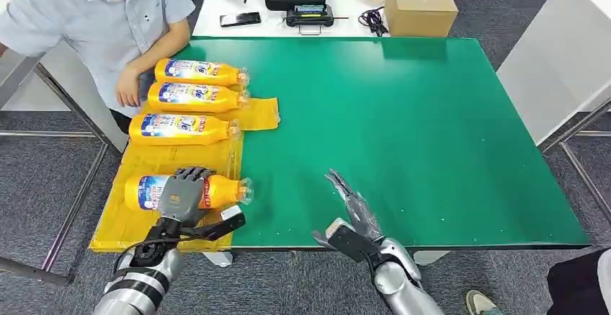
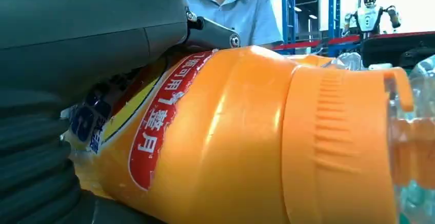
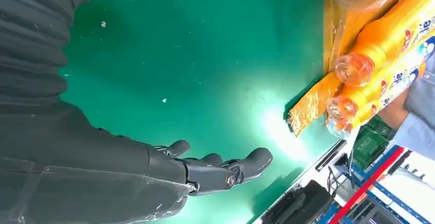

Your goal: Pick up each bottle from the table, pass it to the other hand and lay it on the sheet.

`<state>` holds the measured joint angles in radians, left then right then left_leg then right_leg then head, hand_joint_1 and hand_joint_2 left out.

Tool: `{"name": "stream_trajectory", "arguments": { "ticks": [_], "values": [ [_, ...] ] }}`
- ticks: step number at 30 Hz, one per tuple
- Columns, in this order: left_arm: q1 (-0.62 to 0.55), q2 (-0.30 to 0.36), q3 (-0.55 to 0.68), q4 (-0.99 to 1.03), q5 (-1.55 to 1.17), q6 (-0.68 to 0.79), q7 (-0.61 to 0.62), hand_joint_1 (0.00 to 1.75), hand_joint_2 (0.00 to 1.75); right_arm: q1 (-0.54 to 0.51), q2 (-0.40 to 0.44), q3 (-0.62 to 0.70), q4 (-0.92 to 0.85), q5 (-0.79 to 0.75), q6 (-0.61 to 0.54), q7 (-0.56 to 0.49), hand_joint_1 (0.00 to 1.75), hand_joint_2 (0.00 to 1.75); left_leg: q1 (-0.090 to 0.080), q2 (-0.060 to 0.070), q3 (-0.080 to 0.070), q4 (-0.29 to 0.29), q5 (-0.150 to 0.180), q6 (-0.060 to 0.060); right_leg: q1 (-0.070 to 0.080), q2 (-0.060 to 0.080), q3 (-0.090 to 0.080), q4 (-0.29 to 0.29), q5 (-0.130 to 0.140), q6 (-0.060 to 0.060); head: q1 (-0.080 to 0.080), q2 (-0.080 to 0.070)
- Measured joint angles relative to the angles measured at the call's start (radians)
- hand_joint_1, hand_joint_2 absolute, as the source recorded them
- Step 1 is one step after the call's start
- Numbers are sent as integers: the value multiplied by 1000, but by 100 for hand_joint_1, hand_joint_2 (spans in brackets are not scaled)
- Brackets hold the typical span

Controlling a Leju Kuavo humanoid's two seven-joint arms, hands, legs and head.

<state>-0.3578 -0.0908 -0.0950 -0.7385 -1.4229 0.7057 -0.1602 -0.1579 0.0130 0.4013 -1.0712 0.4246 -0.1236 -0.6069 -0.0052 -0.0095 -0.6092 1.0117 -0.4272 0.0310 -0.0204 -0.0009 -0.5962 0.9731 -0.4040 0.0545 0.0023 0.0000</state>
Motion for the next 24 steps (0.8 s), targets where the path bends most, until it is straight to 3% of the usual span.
{"name": "stream_trajectory", "arguments": {
  "ticks": [1, 3, 10, 17, 24],
  "values": [
    [-2, 0, -4, 3, 0, 0, 0, 47, 175, 0, 0, -1, 1, 0, 0, 0, 0, 175, 0, 0, 0, 0, 0, 0, 0, 0, 0, 0, 0, 0, 0, 0],
    [-6, 0, -7, 9, 1, 0, 0, 3, 175, -1, 0, -1, 2, 0, 0, 0, 0, 175, 0, 0, 0, 0, 0, 0, 0, 0, 0, 0, 0, 0, 0, 0],
    [-34, -1, -35, 66, 27, -24, -1, 0, 175, -5, 3, -5, 4, 6, 0, 0, 0, 175, 0, -1, 0, 0, 0, 0, 0, 0, 1, 0, 0, 0, 0, 0],
    [-89, 13, -118, 106, 44, -214, 52, 0, 175, -9, 4, -29, 5, 33, 1, 1, 0, 175, 0, -9, 8, -1, 0, 0, 0, -6, 11, -1, -2, 0, 0, 0],
    [-110, 29, -164, 117, 70, -283, 50, 0, 175, -9, 4, -47, 5, 41, 4, 2, 0, 175, 0, -8, 14, -1, 1, 0, 0, -6, 17, 0, -1, -1, 0, 0]
  ]
}}
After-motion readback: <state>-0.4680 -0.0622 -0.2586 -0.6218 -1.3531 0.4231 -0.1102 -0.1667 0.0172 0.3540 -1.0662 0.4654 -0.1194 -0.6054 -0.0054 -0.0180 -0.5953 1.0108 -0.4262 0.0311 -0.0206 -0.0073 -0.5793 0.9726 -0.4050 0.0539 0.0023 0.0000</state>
